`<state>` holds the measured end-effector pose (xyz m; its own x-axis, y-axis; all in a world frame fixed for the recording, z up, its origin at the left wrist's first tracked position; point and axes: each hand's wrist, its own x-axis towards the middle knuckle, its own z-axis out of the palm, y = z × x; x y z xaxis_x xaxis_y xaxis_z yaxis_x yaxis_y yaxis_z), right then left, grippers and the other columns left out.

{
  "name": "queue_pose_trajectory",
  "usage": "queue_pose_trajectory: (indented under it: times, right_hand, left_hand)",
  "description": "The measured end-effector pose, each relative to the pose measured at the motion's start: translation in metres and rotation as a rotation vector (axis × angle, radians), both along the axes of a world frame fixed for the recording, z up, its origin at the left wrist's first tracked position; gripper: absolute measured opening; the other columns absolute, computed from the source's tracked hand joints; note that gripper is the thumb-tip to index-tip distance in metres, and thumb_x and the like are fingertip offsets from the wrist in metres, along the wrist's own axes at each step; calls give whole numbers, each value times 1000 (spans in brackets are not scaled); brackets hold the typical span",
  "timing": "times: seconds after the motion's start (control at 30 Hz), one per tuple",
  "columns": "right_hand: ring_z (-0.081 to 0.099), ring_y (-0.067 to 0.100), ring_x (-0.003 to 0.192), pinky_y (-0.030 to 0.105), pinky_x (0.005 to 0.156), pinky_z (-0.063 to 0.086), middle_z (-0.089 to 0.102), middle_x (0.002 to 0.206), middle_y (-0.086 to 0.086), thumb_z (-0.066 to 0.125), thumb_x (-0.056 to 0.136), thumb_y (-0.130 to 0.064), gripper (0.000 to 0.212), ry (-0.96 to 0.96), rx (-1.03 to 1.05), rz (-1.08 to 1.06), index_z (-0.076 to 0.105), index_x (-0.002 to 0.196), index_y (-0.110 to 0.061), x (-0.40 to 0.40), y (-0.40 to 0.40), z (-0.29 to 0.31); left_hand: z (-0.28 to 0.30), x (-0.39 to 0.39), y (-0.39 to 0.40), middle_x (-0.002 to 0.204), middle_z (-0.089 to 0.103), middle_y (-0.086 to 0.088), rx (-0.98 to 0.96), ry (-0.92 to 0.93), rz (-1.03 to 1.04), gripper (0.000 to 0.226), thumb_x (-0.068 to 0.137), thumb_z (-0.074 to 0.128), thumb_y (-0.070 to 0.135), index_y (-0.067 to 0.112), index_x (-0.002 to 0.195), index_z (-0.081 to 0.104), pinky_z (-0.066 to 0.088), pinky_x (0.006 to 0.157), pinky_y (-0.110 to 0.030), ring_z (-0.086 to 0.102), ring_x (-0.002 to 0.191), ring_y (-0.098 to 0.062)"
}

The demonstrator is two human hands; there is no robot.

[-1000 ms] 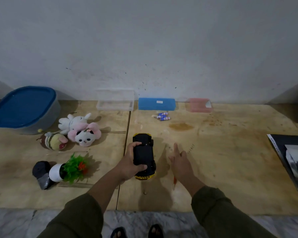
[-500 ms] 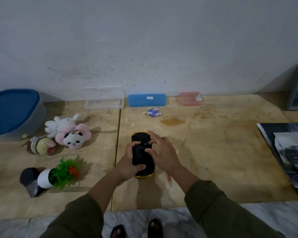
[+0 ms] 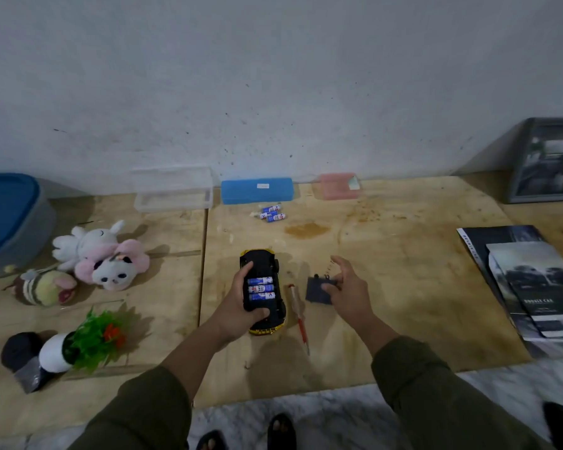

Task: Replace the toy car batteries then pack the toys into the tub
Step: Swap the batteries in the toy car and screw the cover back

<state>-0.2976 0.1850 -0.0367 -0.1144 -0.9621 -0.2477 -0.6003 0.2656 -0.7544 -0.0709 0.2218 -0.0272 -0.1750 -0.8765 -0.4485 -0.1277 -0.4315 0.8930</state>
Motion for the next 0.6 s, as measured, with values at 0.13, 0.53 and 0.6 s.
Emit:
queue_pose_trajectory:
  times: [0.13, 0.53, 0.6]
  right_hand:
    - [44, 25, 122, 37, 98, 42, 49, 134, 6, 62, 88, -24, 59, 329, 8, 142, 37, 141, -24, 4, 5, -8]
    - [7, 20, 143, 42, 114, 20, 15, 157, -5, 33, 100, -34, 40, 84, 30, 87, 45, 138, -29, 136, 18, 55]
    - [8, 19, 142, 39, 114, 23, 18, 156, -4, 34, 100, -29, 38, -59, 54, -10, 48, 136, -25, 148, 15, 64]
  left_hand:
    - [1, 2, 0, 134, 42, 2, -5, -27, 12, 94, 83, 63, -10, 37, 148, 15, 49, 98, -40, 53, 119, -20]
    - [17, 15, -8, 136, 41, 7, -182, -23, 129, 101, 78, 70, -8, 38, 148, 13, 57, 85, -38, 56, 112, -9]
    - [22, 24, -10, 143, 40, 4, -209, -1, 131, 102, 77, 72, -6, 45, 144, 16, 52, 91, -53, 55, 121, -20]
